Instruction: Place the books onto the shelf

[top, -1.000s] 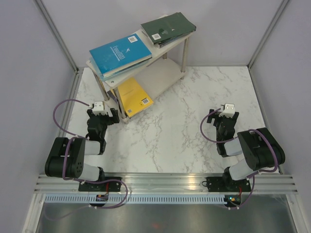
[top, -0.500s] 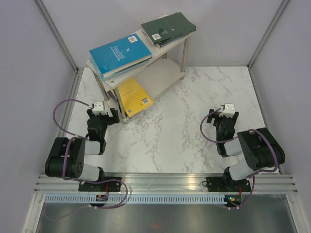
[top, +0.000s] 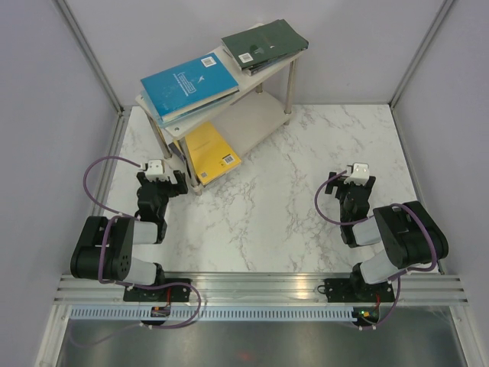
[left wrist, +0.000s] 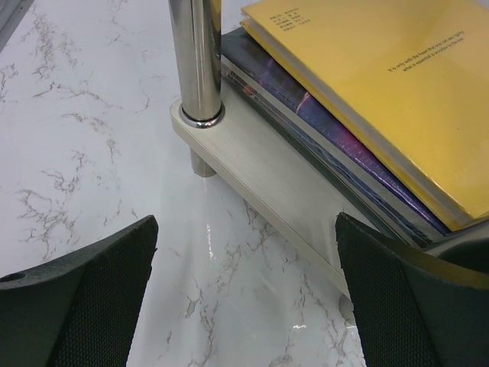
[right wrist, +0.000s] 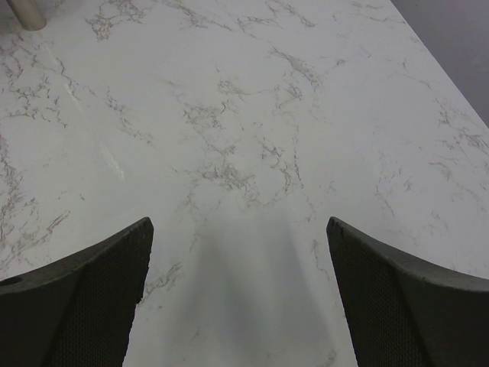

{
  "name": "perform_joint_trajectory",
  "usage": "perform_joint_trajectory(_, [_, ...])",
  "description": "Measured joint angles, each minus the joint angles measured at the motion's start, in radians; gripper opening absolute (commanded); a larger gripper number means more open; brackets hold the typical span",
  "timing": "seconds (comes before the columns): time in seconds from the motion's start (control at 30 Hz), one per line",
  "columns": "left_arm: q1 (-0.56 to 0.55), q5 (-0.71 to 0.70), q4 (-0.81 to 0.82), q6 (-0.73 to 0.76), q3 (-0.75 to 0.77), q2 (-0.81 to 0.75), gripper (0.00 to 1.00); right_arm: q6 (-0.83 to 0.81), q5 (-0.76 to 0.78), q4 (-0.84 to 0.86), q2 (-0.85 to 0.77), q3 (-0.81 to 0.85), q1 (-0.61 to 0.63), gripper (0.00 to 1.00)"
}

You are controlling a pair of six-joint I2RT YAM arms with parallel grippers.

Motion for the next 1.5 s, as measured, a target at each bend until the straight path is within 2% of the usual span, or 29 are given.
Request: perform_joint_trajectory(1.5, [0.000, 0.000, 0.000, 0.000, 0.000, 0.000, 1.00, 0.026, -0.053, -0.030, 0.000, 0.034, -0.041, 0.98])
